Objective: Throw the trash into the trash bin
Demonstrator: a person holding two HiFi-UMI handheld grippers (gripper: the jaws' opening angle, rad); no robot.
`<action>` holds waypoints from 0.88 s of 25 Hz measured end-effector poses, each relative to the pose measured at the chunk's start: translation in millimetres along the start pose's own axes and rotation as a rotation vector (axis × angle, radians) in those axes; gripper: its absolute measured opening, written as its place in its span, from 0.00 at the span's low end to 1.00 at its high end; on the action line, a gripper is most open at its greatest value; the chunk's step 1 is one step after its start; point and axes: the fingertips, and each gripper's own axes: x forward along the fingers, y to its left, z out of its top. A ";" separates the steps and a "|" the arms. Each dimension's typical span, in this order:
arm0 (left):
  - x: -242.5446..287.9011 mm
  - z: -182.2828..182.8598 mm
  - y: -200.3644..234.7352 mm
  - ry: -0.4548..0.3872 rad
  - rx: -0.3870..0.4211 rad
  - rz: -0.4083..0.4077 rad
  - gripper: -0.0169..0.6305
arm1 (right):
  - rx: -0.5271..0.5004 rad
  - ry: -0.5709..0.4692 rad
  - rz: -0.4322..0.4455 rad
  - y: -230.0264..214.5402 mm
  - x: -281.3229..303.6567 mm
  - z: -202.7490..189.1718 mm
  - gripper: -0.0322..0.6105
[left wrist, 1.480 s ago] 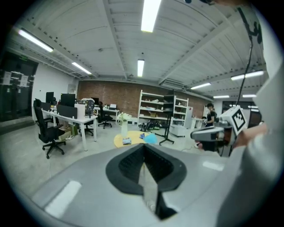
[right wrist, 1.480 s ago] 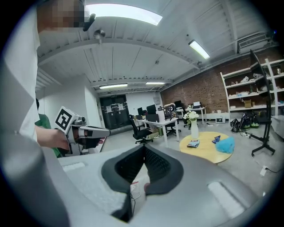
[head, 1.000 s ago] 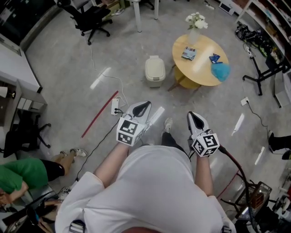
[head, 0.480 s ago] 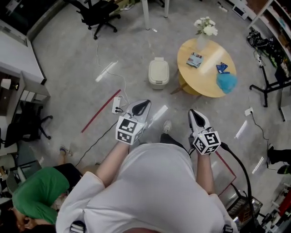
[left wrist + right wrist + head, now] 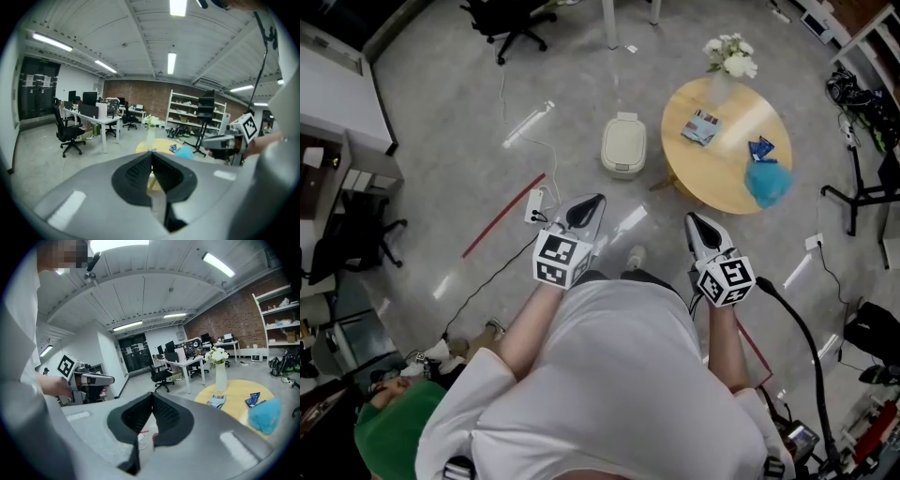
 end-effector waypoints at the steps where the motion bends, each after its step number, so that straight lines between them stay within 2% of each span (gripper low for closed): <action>1: 5.8 1.2 0.8 0.001 -0.004 0.007 0.03 | 0.000 0.003 0.003 -6.6 0.9 0.6 0.05; 11: 47.1 15.2 13.5 0.020 -0.005 0.028 0.03 | 0.018 0.032 0.017 -44.9 19.6 4.4 0.05; 16: 63.5 21.3 38.6 0.024 -0.011 0.034 0.03 | 0.022 0.040 0.006 -55.7 37.3 9.6 0.05; 22: 88.2 38.6 77.3 0.028 0.006 0.004 0.03 | 0.041 0.026 -0.049 -69.1 69.2 24.0 0.05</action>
